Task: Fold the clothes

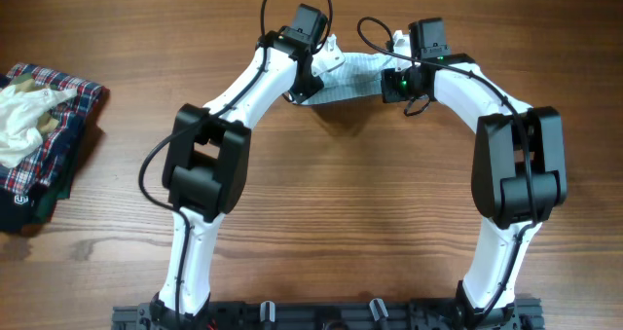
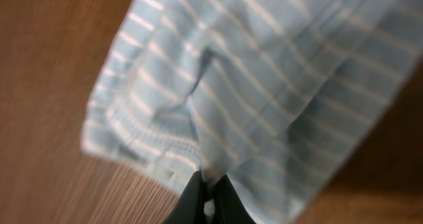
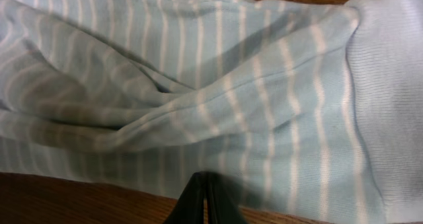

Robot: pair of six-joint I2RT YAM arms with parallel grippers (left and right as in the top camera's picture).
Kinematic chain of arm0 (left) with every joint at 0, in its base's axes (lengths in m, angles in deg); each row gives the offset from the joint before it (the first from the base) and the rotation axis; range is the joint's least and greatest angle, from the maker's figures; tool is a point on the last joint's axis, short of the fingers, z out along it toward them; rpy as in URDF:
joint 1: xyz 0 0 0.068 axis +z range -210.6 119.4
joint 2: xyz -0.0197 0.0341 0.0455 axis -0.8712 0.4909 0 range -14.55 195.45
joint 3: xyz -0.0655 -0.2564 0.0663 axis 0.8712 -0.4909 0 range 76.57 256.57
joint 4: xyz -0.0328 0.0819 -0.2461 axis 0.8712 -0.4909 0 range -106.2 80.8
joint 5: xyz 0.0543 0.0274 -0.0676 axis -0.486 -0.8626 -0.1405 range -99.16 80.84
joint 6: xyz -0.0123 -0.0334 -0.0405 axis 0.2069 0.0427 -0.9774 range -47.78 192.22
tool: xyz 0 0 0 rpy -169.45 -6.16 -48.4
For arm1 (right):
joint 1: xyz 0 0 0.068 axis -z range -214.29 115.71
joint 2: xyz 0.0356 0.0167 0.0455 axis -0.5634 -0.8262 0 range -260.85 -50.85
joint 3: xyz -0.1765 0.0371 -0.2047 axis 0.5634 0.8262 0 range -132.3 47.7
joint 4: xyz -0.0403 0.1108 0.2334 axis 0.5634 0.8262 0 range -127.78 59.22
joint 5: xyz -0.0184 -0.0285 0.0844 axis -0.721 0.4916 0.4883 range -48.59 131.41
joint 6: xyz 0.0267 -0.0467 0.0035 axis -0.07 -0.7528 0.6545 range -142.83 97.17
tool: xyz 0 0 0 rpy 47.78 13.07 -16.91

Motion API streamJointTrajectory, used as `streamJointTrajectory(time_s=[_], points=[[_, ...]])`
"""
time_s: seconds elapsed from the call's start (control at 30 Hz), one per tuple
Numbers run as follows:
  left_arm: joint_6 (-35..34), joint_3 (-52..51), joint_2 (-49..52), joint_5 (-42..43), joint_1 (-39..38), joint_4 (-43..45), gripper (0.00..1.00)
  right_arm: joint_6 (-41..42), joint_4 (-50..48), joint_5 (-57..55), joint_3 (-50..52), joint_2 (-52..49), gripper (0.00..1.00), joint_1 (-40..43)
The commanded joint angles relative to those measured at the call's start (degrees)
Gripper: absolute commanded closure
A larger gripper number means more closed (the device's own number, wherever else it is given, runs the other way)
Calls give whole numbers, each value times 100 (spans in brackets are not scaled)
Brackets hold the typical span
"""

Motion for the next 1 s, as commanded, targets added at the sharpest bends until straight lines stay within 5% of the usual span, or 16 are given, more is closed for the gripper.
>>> streamJointTrajectory(time_s=[0.0, 0.33, 0.67, 0.87, 0.9, 0.97], points=[[24, 9, -632, 9, -26, -286, 96, 68, 7, -63, 20, -109, 96, -15], [-87, 7, -627, 1161, 310, -501, 96, 83, 17, -125, 20, -109, 96, -15], [-219, 7, 7, 1342, 651, 138, 95, 83, 26, -127, 20, -109, 96, -15], [-483, 7, 175, 1193, 704, 719, 80, 85, 35, -125, 20, -109, 96, -15], [-704, 7, 175, 1014, 715, 894, 67, 83, 35, -127, 20, -109, 96, -15], [-968, 9, 175, 883, 732, 1178, 58, 81, 46, -127, 20, -109, 96, -15]])
